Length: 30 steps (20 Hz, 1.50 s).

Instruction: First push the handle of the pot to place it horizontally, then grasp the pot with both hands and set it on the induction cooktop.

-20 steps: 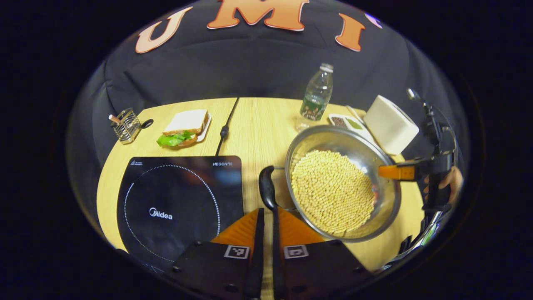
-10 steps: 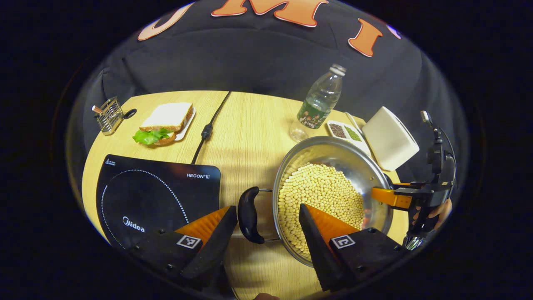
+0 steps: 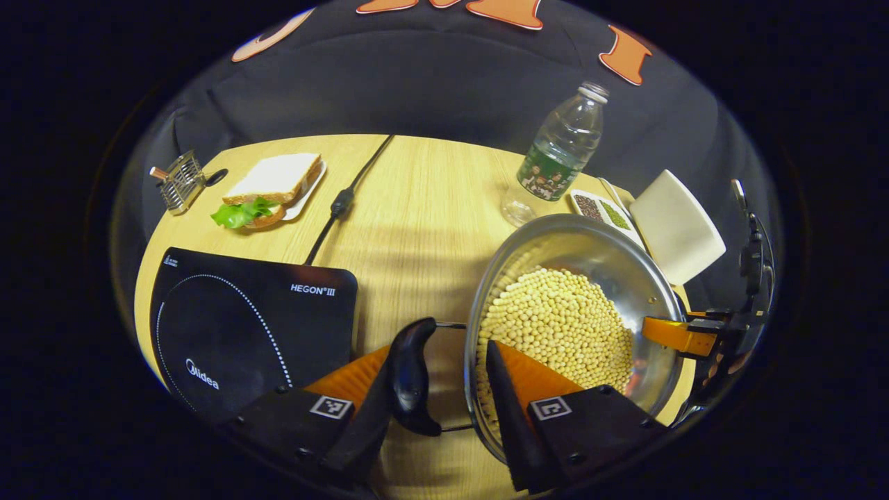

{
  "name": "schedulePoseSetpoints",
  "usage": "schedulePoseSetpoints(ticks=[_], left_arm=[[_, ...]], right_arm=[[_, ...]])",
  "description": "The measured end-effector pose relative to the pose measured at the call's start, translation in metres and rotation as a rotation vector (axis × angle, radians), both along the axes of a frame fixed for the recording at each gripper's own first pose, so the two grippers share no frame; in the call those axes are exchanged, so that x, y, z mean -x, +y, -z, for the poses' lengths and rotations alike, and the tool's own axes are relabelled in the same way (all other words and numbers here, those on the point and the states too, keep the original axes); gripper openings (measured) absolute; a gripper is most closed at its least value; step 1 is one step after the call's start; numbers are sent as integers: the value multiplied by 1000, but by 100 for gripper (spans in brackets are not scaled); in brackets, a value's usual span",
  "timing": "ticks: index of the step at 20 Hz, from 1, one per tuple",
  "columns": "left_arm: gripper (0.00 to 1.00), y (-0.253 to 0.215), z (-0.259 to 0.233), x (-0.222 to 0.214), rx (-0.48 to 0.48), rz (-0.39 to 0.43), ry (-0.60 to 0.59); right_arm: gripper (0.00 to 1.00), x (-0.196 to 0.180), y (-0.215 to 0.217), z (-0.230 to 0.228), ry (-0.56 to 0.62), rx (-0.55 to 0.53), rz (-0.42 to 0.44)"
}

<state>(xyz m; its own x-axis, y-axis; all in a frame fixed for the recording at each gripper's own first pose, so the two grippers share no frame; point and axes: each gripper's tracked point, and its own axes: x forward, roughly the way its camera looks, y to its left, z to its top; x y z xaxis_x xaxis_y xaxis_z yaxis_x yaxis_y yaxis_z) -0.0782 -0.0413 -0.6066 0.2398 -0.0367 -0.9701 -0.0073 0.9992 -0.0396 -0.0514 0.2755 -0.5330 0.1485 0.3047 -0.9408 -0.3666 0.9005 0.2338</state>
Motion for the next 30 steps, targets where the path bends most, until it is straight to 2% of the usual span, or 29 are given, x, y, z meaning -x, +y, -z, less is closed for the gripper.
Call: schedulePoseSetpoints(ticks=[2, 8, 10, 13, 17, 20, 30], left_arm=[[70, 2, 1, -2, -25, 3, -5], [71, 1, 6, -7, -44, 16, -14], [68, 1, 3, -4, -52, 6, -5], [65, 3, -12, 9, -52, -38, 15], [64, 15, -51, -1, -83, -18, -66], [63, 25, -81, -3, -103, -23, -119], [64, 86, -185, 22, -193, -170, -203]], right_arm=[[72, 0, 0, 0, 2, 5, 6], [71, 2, -1, -2, 14, 13, 18], [67, 6, -1, -3, 55, 0, 49], [58, 20, -4, -11, 75, -27, 45], [55, 21, 2, -43, 27, -92, 76], [55, 17, 9, -73, -16, -116, 62], [54, 38, 58, -152, -87, -225, -46]])
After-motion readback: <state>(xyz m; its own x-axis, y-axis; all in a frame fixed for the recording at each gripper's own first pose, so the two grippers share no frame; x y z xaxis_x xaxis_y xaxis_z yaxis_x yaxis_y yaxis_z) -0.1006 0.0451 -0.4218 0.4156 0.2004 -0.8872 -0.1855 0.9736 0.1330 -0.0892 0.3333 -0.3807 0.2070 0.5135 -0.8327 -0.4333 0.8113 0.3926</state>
